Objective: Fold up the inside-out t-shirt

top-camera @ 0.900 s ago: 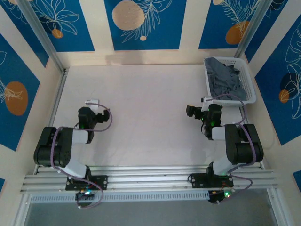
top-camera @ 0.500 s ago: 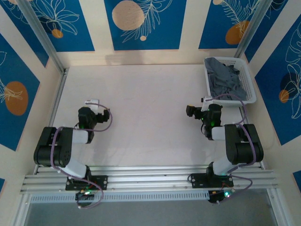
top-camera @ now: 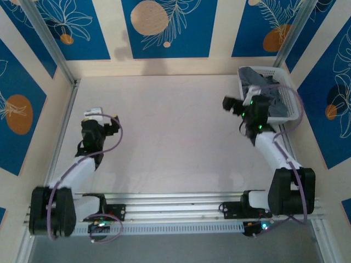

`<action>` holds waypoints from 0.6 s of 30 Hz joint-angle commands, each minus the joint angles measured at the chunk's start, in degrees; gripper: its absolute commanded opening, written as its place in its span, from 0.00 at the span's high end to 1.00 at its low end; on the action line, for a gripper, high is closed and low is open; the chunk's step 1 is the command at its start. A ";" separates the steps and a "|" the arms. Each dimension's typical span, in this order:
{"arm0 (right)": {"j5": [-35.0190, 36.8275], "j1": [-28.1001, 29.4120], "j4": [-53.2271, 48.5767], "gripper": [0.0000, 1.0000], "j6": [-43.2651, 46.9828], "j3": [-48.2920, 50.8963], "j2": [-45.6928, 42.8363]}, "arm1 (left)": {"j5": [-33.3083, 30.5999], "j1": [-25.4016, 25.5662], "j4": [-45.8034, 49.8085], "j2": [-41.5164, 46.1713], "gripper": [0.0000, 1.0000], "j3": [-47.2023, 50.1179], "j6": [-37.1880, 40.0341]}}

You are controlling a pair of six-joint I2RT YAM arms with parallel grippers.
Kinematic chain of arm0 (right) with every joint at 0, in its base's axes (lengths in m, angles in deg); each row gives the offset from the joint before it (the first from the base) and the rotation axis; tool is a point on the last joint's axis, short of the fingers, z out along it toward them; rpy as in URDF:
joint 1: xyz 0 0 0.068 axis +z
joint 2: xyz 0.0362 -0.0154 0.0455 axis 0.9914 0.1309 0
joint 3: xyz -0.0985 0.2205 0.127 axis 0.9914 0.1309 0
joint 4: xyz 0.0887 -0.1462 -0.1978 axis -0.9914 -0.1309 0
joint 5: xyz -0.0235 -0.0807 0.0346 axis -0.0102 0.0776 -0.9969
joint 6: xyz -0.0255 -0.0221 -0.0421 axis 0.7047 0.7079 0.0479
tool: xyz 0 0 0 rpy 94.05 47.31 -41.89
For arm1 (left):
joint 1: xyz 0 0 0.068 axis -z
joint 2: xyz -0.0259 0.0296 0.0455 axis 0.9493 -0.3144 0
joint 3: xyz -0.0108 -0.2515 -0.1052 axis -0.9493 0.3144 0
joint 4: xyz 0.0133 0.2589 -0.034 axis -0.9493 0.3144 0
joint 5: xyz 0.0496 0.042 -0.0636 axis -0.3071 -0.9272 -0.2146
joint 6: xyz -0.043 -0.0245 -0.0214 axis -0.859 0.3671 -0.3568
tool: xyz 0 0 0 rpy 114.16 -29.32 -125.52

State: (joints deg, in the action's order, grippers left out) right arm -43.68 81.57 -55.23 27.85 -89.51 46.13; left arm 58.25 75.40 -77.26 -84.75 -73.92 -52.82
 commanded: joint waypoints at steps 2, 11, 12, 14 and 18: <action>3.37 -5.83 -26.30 0.01 -14.05 -16.04 10.10 | 6.06 2.69 16.85 6.57 0.01 -6.26 -8.71; -9.68 -15.03 -37.95 0.04 -19.37 -52.98 46.66 | 20.76 7.68 27.54 7.67 0.01 -12.90 -8.83; -12.74 -15.17 -39.12 0.06 -18.59 -57.39 50.72 | 20.76 7.83 28.03 7.80 0.01 -12.84 -8.91; -15.67 -14.86 -42.03 0.08 -17.61 -65.04 57.17 | 20.10 8.11 28.80 8.07 0.01 -12.58 -8.89; -17.40 -14.08 -43.25 0.34 -15.57 -74.16 63.65 | 19.39 8.35 29.00 7.78 0.01 -12.14 -8.83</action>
State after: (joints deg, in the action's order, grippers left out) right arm -55.02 66.29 -93.96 10.76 -157.46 108.99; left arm 76.08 83.12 -50.25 -76.95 -85.33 -61.12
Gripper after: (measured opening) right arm 0.766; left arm 0.993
